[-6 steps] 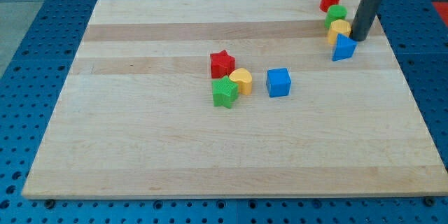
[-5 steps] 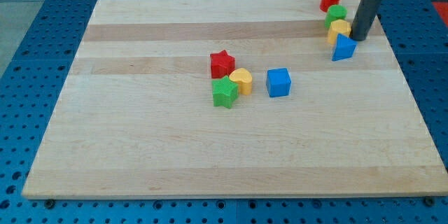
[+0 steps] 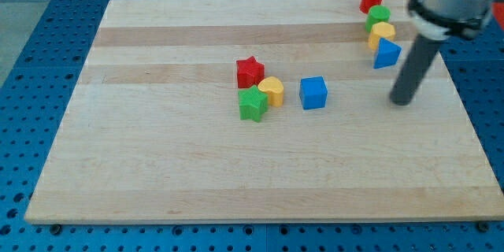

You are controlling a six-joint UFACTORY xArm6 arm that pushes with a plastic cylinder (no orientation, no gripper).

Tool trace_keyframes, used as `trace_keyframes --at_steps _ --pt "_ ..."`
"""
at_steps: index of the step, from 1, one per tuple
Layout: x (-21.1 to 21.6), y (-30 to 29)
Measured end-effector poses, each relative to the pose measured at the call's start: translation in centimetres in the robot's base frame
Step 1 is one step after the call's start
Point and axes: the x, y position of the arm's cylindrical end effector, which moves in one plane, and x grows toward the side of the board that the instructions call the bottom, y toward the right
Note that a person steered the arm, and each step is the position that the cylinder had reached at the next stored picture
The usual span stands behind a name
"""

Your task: Move your arm close to the green star and the yellow heart

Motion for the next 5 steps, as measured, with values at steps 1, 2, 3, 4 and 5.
trace_keyframes --at_steps 1,2,3,4,5 --pt "2.0 -5.3" --pt "3.6 -10.3" --pt "3.3 -14.2" --pt "2.4 -16.3" --pt "0.7 -16.5"
